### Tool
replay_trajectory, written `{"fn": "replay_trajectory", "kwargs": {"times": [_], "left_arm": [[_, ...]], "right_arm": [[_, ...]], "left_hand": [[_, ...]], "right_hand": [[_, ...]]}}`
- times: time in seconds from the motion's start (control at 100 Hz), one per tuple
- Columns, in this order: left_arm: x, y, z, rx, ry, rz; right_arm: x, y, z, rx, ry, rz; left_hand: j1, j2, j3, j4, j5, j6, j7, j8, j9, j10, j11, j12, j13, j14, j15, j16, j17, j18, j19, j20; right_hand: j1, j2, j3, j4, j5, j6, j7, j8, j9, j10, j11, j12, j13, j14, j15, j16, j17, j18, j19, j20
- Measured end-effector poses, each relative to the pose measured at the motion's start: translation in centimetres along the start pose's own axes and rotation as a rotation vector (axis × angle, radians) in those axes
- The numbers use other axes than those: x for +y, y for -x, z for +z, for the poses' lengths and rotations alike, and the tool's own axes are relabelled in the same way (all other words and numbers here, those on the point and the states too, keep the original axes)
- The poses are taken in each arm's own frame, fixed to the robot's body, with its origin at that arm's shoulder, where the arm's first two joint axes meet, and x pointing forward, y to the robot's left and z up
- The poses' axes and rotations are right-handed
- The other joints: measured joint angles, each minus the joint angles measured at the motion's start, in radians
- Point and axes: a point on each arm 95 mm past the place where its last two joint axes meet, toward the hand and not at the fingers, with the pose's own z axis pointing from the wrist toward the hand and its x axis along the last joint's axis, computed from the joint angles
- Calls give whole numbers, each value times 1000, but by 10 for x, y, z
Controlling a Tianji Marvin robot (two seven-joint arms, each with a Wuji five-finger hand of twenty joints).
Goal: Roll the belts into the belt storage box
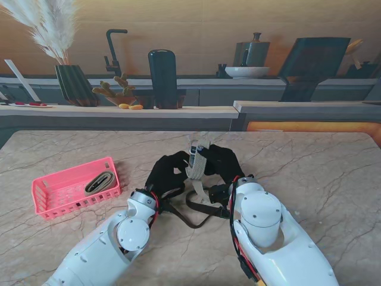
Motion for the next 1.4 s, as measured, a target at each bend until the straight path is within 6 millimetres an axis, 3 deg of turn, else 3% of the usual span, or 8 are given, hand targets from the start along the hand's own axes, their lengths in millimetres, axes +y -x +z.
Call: {"fn": "replay_trajectory", "kwargs": {"times": [0.32,0.44,0.57,0.7,0.79,1.0,1.16,1.4], "left_arm": [[0,3,-1,-40,-7,17],[-1,3,-1,-41,-12,19],[-1,2,-2,-10,-8,31],[-1,0,-4,52,11,42],[-1,1,-4,70,28,67],[-2,3,-3,82,33,99],[-3,3,-3,81,38,99],[0,3,-4,95,84,64]], "right_arm": [[-3,16,12,-161,14,103],[-4,18,14,-214,-8,152],[-4,19,17,-248,-15,166],[-5,19,19,-287,-22,188],[-5,18,21,-313,-28,199],[-5,18,24,-340,-40,211],[-6,18,24,-359,-85,211],[-9,19,22,-389,-158,208]], "left_hand": [[-102,53,78,21,-389,132,-421,-51,-424,26,-6,-26,-200,27,-25,34,-104,27,1,5],[-113,53,94,22,-405,131,-619,-212,-433,26,7,-29,-200,27,0,55,-104,27,1,14],[-124,51,142,30,-406,-55,-755,-295,-432,14,29,2,-196,24,35,86,-96,28,1,15],[-148,19,193,40,-406,-187,-761,-296,-499,-3,42,63,-180,-8,48,124,-81,19,0,15],[-162,19,193,41,-406,-222,-759,-284,-649,16,-8,74,-326,-15,-29,135,-119,11,-27,7],[-163,19,192,41,-406,-231,-458,-139,-814,36,-308,-63,-682,-32,-306,55,-282,-45,-112,5],[-163,19,191,41,-352,-236,-386,-95,-857,36,-478,-162,-731,-51,-539,-74,-312,-48,-425,-125],[-173,19,191,41,-305,-250,-372,-70,-857,34,-489,-184,-732,-72,-562,-85,-314,-49,-518,-128]], "right_hand": [[0,1,0,-1,12,24,5,1,0,9,6,1,0,8,2,2,0,0,1,10],[0,1,0,-2,12,32,13,3,0,18,7,1,0,15,5,3,0,0,1,11],[0,2,0,-2,23,49,15,3,0,22,9,1,0,20,11,4,0,0,1,11],[-1,2,-1,-2,48,71,26,19,0,25,9,3,0,23,11,13,0,0,1,12],[-1,4,-1,-2,49,74,28,20,0,32,9,4,0,29,12,13,-3,0,2,21],[-1,12,-1,-2,49,76,28,20,-1,34,9,12,0,32,13,13,-12,0,2,22],[-1,14,-3,-2,49,76,28,19,-1,34,9,13,0,33,13,13,-14,1,2,22],[0,33,-5,-2,49,94,28,51,-4,47,9,13,0,44,13,14,-26,2,2,22]]}}
